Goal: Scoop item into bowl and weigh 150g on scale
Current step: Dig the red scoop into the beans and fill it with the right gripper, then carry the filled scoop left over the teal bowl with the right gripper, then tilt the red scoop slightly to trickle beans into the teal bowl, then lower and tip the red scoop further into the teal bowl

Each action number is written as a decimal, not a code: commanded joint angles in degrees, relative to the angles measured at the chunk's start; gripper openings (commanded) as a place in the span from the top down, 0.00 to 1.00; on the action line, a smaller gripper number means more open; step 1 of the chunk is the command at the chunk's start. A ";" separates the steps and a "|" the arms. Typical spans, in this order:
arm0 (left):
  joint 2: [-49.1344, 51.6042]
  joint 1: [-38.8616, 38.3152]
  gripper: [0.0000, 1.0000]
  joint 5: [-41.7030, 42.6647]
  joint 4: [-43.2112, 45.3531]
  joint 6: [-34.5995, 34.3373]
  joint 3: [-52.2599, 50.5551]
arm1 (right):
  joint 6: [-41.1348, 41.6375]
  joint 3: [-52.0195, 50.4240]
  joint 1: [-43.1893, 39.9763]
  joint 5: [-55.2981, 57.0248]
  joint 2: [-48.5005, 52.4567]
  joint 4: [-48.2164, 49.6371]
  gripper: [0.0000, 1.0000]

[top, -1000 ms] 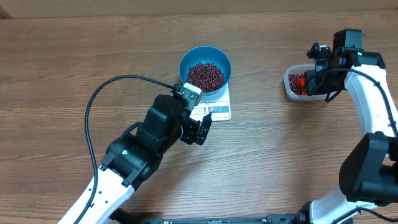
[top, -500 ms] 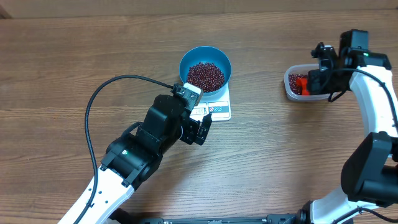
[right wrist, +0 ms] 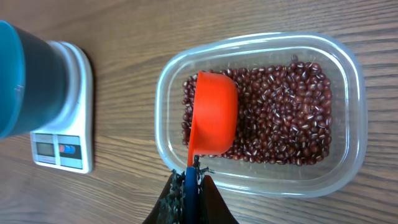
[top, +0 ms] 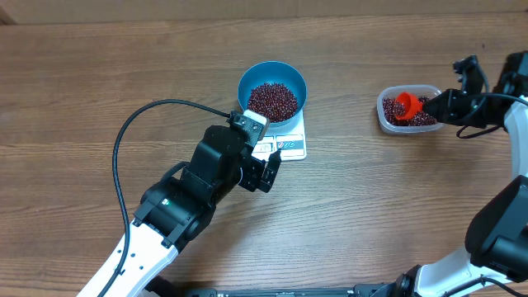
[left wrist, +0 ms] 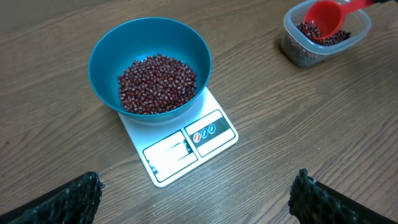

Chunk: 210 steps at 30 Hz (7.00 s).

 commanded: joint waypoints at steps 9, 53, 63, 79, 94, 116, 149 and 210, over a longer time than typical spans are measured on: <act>-0.13 0.24 0.00 -0.15 0.17 0.83 -0.35 | 0.00 1.14 -3.89 -13.03 0.04 -0.44 0.97; -0.13 0.24 0.00 -0.11 0.39 0.83 -0.35 | 0.00 1.14 29.38 -14.32 -6.93 14.01 0.96; -0.13 0.24 0.01 -0.13 0.39 0.83 -0.35 | -0.22 1.11 31.76 -8.20 -6.93 17.35 0.96; -0.13 0.24 0.01 -0.13 0.42 0.83 -0.35 | -0.46 1.11 31.91 -7.58 -6.93 18.97 0.96; -0.13 0.24 0.00 -0.13 0.42 0.83 -0.35 | -3.93 1.11 32.46 -7.28 -6.93 20.06 0.96; -0.13 0.24 0.01 -0.11 0.42 0.66 -0.35 | -7.39 1.11 32.65 -6.14 -6.93 18.93 0.96; -0.13 0.24 0.00 -0.11 0.39 0.63 -0.35 | -8.04 1.11 32.65 -6.12 -6.93 19.45 0.96; -0.13 0.24 0.01 -0.11 0.39 0.42 -0.35 | -39.74 1.07 32.76 -6.54 -6.93 16.39 0.96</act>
